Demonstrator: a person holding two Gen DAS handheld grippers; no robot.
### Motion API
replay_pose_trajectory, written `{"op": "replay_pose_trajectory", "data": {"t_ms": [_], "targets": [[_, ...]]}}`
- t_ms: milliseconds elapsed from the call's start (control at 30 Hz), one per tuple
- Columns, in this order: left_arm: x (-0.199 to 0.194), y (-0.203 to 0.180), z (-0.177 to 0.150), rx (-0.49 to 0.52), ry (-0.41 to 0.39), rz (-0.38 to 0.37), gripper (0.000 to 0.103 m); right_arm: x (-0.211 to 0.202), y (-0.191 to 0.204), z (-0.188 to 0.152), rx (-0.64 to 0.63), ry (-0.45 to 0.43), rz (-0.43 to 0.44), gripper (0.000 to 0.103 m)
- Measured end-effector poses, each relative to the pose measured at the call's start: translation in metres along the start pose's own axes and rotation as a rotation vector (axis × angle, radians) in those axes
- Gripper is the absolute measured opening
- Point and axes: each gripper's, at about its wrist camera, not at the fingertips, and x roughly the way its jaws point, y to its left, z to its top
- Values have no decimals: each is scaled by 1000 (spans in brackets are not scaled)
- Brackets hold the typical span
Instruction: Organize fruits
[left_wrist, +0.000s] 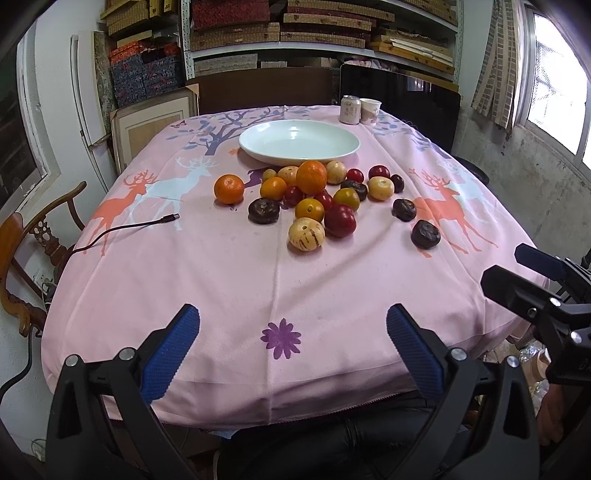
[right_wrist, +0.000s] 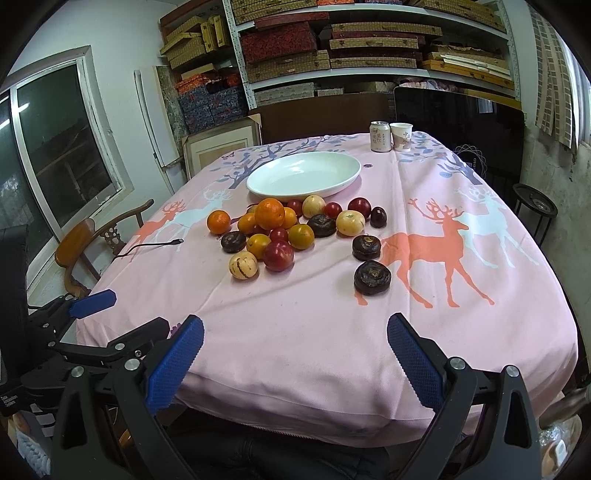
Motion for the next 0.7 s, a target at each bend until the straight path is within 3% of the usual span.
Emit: {"op": "replay_pose_trajectory", "data": {"t_ms": [700], "targets": [[0, 0, 0, 0, 2, 0, 99, 0, 0, 0, 1, 1, 0, 100]]}}
